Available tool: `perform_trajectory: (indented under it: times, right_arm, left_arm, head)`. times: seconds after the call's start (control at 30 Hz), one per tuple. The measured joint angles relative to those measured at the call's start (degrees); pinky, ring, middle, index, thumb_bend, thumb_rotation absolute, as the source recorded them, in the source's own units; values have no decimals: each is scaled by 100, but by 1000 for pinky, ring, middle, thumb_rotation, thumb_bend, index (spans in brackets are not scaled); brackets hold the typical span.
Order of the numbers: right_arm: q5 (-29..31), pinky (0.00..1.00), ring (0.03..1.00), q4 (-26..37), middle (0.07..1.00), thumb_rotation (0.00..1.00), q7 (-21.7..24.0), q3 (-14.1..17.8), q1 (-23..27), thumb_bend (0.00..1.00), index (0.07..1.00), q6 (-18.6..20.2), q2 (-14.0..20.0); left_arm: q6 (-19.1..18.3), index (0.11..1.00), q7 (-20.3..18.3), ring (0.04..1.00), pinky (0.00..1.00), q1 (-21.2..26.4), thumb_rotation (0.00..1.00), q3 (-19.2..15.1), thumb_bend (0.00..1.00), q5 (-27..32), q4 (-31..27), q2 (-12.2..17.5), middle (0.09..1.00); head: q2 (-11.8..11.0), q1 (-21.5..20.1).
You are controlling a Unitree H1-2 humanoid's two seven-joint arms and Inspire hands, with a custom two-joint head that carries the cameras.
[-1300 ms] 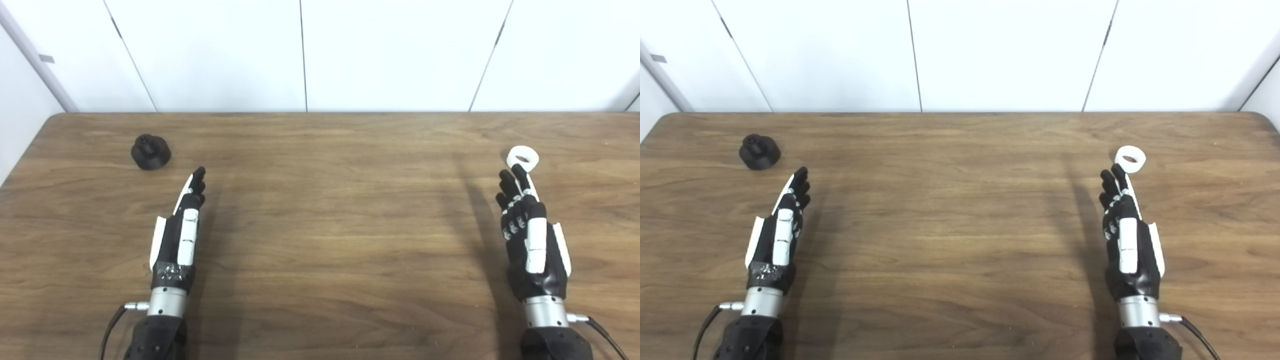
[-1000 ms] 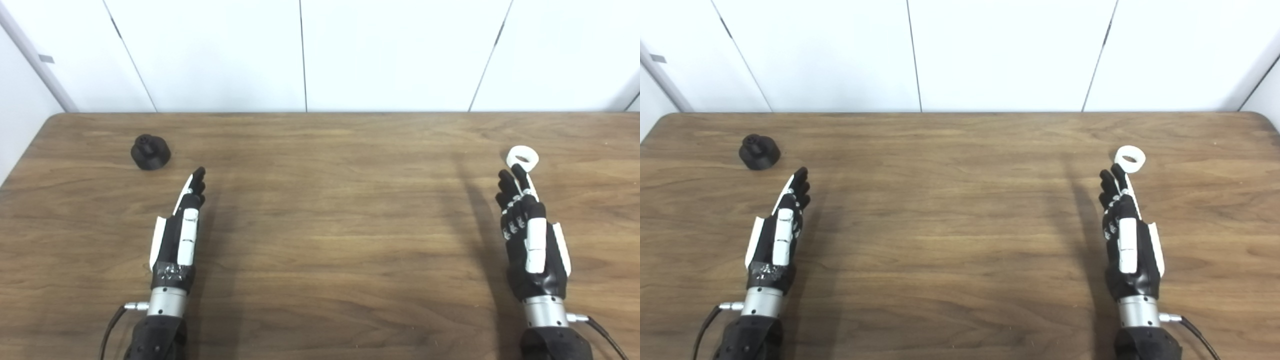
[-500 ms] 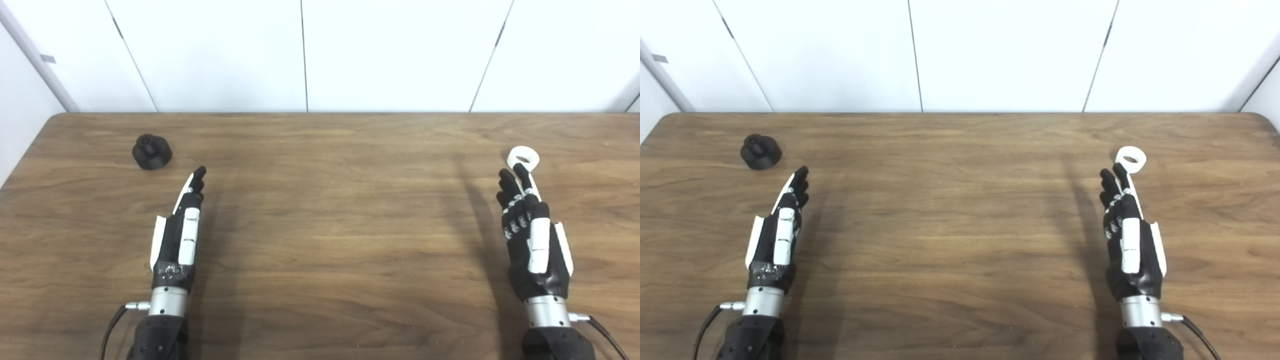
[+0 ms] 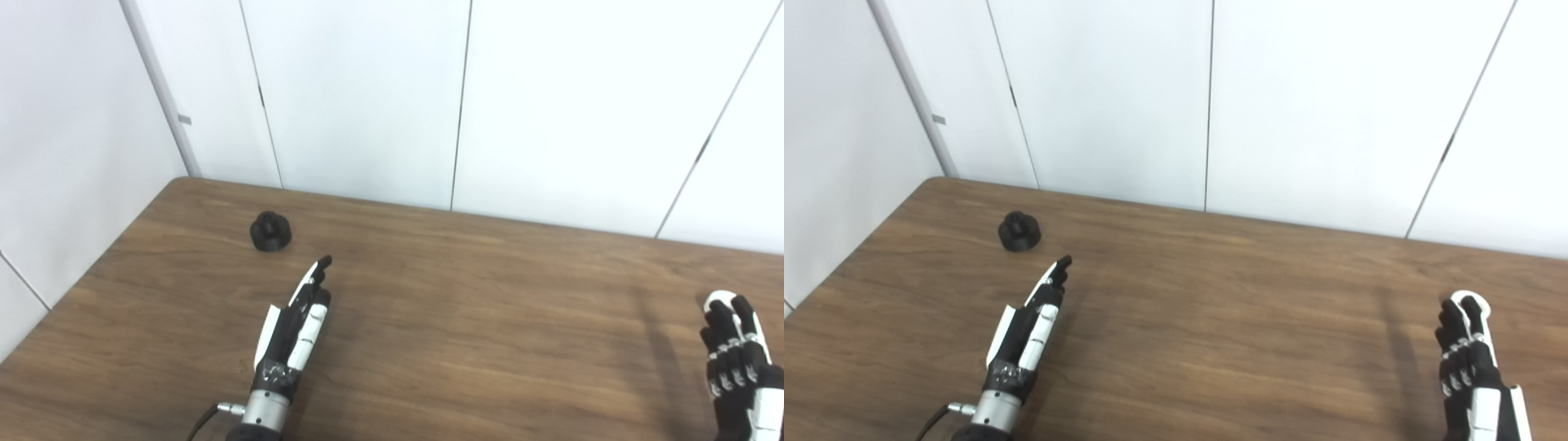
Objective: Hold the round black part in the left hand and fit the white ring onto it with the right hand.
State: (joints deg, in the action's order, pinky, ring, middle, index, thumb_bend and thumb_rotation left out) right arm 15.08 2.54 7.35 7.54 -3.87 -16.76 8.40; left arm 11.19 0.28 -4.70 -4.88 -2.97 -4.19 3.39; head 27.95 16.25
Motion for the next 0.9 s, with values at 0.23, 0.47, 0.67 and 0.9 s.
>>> perform_trajectory:
  times: [0.23,0.47,0.67,0.9]
  right_arm:
    - [145,1000,995,-82,969,988,90,21,48,568,997,-108,64]
    - [163,1000,972,-220,964,998,190,49,129,542,992,-234,119]
    - [159,1000,978,-242,952,981,187,70,148,566,987,-239,116]
    - [174,1000,981,-237,943,947,185,86,153,594,979,-221,112]
  left_arm:
    - [80,961,60,1000,1000,40,925,27,586,-165,51,-30,998]
    - [93,962,116,1000,1000,98,911,57,621,-181,103,-55,1000]
    - [90,958,166,1000,1000,112,731,70,599,-261,112,-54,1000]
    - [-142,928,656,982,1000,108,283,42,719,-1255,-52,-86,970]
  head:
    - [-53,132]
    - [-9,-17]
    - [9,-105]
    - [17,-140]
